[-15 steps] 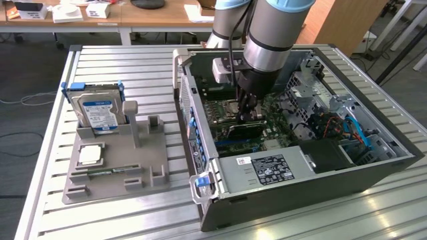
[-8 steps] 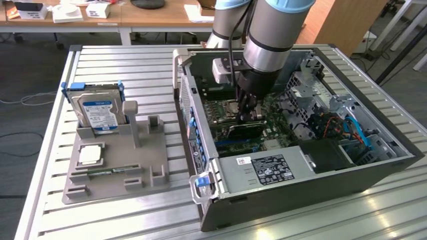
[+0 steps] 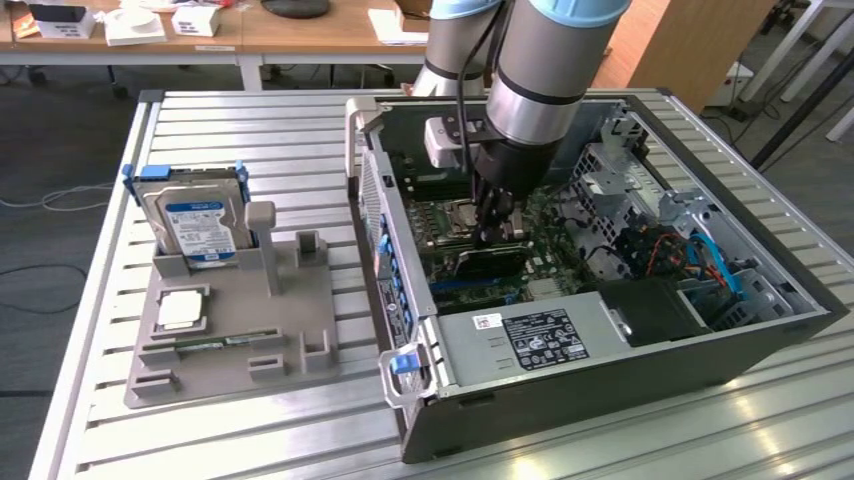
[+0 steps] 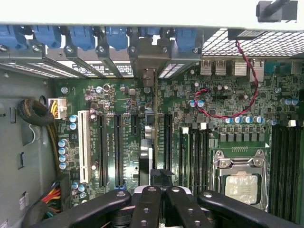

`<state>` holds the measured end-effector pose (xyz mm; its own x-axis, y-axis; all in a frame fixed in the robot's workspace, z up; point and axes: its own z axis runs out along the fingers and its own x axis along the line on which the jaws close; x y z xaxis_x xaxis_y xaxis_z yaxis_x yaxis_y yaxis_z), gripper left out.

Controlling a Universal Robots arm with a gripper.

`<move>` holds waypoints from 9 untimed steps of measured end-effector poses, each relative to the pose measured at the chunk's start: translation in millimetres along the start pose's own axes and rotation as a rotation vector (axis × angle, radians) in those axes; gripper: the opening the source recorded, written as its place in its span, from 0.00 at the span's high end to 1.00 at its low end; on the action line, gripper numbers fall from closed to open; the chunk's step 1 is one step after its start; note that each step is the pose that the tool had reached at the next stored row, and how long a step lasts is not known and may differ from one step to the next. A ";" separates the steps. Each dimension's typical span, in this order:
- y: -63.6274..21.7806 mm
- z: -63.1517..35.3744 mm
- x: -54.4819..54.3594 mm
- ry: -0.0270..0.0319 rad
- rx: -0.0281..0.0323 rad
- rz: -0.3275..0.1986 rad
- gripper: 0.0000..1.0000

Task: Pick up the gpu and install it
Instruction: 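Press down on the gpu until it lock into place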

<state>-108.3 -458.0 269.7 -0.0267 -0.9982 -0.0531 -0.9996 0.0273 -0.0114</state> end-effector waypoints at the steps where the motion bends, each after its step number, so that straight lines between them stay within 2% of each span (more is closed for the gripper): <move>1: 0.0 0.1 0.0 0.0000 0.0000 0.000 0.89; 9: 0.0 1.2 0.1 -0.0001 0.0001 0.000 0.89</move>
<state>-108.3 -458.0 268.5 -0.0267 -0.9982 -0.0532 -0.9996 0.0273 -0.0114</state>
